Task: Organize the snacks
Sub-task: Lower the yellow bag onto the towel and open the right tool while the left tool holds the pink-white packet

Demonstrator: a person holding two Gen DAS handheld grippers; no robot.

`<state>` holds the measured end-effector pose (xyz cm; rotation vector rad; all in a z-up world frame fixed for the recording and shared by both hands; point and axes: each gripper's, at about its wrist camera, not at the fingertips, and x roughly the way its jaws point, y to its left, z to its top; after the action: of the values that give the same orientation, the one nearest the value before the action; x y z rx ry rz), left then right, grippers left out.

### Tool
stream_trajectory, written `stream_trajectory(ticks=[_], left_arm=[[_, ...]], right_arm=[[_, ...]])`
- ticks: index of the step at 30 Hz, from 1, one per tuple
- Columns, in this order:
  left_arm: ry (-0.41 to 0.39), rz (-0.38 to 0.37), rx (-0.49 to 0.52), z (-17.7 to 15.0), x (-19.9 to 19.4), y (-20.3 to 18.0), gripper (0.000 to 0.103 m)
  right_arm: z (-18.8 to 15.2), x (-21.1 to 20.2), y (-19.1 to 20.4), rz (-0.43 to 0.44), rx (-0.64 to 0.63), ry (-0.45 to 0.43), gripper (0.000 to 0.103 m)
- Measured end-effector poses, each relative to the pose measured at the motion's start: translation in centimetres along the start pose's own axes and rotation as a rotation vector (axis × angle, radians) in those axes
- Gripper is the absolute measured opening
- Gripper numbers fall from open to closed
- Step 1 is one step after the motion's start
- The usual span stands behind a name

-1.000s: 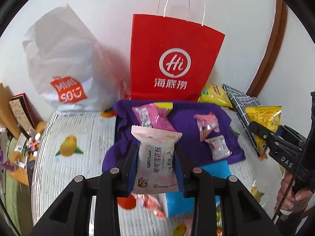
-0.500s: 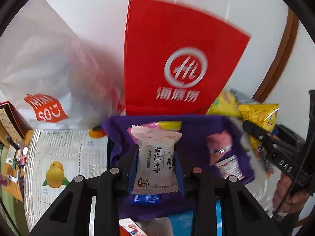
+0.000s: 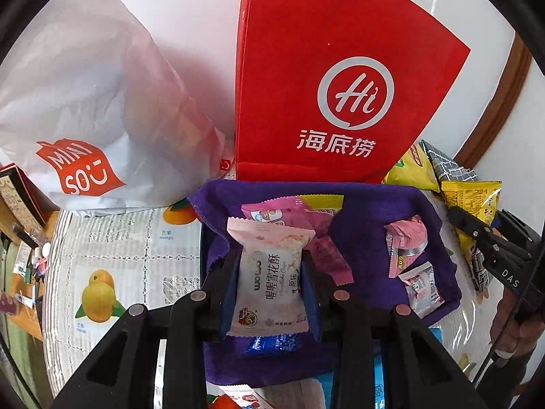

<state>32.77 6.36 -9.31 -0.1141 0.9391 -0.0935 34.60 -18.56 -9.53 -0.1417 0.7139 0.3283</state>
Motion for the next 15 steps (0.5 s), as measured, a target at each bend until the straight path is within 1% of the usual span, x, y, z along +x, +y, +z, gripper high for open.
stream_trajectory(ticks=[6, 15], left_arm=[[-0.014, 0.004, 0.006, 0.06, -0.47, -0.13, 0.032], [-0.006, -0.001, 0.011, 0.06, -0.62, -0.12, 0.032]], right_arm=[[-0.01, -0.1, -0.78, -0.01, 0.008, 0.005, 0.043], [-0.1, 0.18, -0.78, -0.024, -0.006, 0.019, 0.043]])
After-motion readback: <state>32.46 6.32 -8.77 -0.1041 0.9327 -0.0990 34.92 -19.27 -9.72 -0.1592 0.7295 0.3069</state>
